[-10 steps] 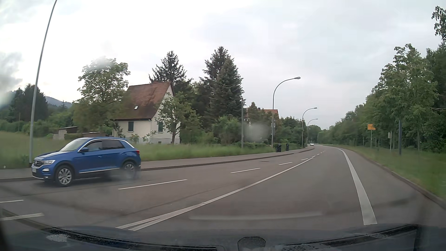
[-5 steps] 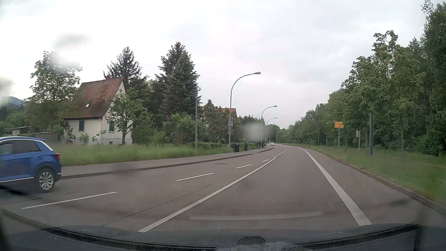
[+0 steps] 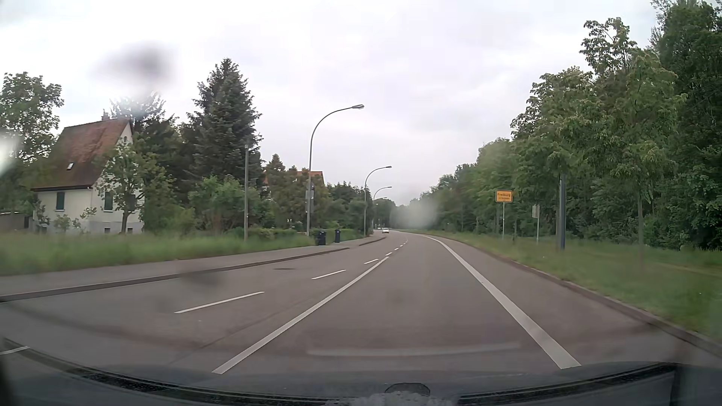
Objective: Follow the waypoints while adhering to traffic rules and regulations
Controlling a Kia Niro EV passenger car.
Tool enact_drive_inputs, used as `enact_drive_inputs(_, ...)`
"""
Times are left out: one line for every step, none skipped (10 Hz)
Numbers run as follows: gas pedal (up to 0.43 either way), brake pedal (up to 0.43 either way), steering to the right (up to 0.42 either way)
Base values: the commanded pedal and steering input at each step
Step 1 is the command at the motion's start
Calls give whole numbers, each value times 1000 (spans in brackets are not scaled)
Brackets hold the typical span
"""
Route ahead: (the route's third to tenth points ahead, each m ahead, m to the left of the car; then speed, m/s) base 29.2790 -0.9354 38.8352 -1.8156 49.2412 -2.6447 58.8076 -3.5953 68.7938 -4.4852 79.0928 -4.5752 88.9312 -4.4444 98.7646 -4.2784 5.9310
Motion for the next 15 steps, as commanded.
enact_drive_inputs(197,0,139)
enact_drive_inputs(197,0,120)
enact_drive_inputs(197,0,102)
enact_drive_inputs(197,0,89)
enact_drive_inputs(197,0,73)
enact_drive_inputs(197,0,62)
enact_drive_inputs(197,0,52)
enact_drive_inputs(197,0,41)
enact_drive_inputs(209,0,33)
enact_drive_inputs(220,0,22)
enact_drive_inputs(240,0,11)
enact_drive_inputs(240,0,4)
enact_drive_inputs(248,0,1)
enact_drive_inputs(248,0,1)
enact_drive_inputs(248,0,1)
